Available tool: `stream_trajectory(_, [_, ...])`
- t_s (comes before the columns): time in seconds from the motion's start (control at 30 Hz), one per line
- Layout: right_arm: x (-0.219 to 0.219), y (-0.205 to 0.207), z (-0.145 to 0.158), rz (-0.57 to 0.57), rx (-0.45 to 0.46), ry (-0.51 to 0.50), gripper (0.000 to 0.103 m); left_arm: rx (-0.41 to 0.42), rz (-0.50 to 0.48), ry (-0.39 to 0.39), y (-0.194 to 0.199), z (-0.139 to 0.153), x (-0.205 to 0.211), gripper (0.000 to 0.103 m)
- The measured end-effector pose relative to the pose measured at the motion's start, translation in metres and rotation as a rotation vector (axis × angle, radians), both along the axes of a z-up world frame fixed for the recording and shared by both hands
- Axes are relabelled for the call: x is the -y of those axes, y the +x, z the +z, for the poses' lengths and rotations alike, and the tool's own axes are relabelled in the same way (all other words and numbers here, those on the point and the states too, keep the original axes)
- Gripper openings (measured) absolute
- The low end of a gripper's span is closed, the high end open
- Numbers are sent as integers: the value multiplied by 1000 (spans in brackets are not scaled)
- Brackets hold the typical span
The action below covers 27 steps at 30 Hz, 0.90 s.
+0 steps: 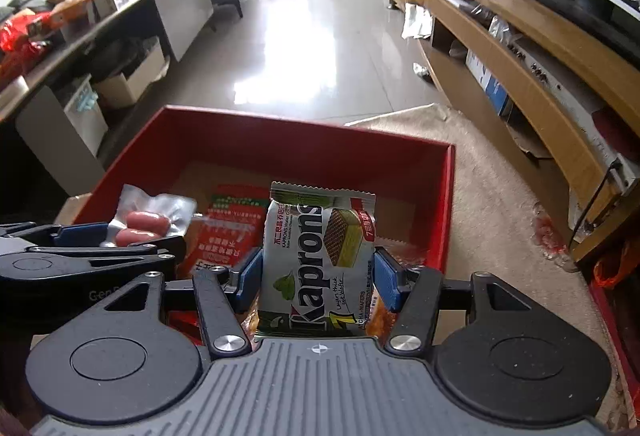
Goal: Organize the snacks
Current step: 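Carry the sausage pack and Kaprons bag over the red box, then lower both snacks into the box and open both grippers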
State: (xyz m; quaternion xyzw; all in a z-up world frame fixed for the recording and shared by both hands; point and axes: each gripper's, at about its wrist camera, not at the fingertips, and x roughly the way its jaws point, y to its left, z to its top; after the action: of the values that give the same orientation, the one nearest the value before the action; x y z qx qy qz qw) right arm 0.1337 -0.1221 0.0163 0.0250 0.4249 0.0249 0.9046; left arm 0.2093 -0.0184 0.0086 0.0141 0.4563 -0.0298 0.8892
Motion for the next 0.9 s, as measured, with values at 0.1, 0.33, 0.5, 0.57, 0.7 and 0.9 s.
stream_trajectory(0.1, [-2, 1, -1, 11, 3, -2, 66, 9, -9, 13, -1, 0, 0, 66])
stream_trajectory(0.33, [-2, 3, -4, 7, -5, -12, 71, 7, 11, -8, -2, 5, -4, 67])
stream_trajectory(0.5, [0, -1, 3, 1, 18, -24, 75, 42, 23, -49, -8, 20, -11, 71])
stream_trajectory(0.57, [1, -3, 4, -4, 27, -28, 77, 55, 32, -61, -10, 24, -15, 75])
stream_trajectory(0.7, [3, -3, 6, -7, 36, -26, 77, 67, 41, -72, -12, 29, -19, 75])
stream_trajectory(0.9, [7, -4, 11, -13, 48, -19, 77, 63, 38, -85, -18, 32, -22, 75])
